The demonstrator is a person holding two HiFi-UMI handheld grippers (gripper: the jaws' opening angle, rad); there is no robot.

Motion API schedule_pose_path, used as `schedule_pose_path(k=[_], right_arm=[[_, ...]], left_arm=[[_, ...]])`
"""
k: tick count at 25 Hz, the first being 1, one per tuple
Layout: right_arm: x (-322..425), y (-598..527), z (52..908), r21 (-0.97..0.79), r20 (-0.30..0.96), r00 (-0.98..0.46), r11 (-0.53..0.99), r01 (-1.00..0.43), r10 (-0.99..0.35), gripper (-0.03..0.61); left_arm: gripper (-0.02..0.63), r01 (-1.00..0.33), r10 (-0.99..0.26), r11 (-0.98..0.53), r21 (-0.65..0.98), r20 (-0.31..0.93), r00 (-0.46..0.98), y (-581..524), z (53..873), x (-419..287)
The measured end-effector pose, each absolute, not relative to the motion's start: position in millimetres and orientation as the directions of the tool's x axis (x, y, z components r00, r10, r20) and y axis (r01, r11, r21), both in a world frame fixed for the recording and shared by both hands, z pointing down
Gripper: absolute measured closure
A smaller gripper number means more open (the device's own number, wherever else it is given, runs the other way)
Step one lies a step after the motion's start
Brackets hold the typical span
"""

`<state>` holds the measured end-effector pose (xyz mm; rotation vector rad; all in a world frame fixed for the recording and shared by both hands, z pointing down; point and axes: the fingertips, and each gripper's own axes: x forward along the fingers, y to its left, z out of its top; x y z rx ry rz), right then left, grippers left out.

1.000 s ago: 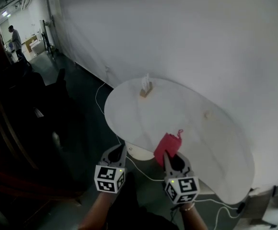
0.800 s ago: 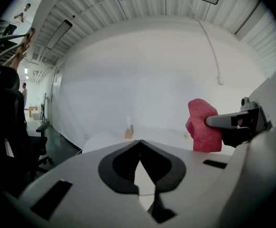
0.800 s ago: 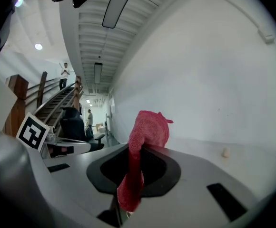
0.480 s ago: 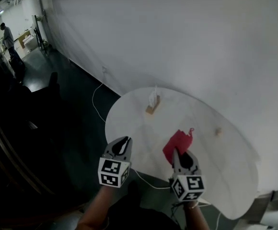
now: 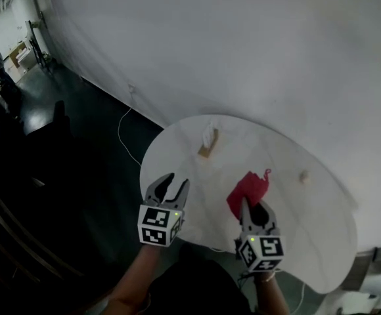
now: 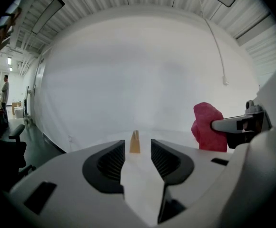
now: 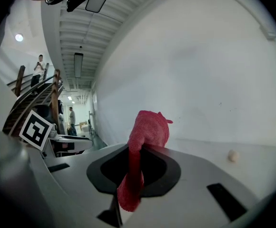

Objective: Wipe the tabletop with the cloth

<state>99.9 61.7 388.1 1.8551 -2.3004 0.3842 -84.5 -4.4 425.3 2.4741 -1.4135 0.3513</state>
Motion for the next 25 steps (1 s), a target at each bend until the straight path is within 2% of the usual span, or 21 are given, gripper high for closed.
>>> schedule_pose_path(k=[11,19,25], right_arm=[[111.1,27.8,390.8,-0.102,0.291,-0.215,0.193,-0.976,-0.932,0.532],[110.8,-9.8,399.7,-0.128,0.340,-0.257,0.226,-0.966,-0.905,0.532],[117.2,-39.4,410.3,-0.169,0.318,-0.274,0.230,-0.958,-0.907,0.532]], left_arm=[[0.423,-0.836,-0.753,-0.539,0.099,0.389,0.532,-51.3,445.0,-45.8],[0.391,-0.843,-0.746,-0.534,0.070,0.430,0.508,-106.8,466.8,-19.5],[0.383,-0.859,-0.736,-0.509,0.060,0.488,0.470,-139.1,497.7,-3.3]])
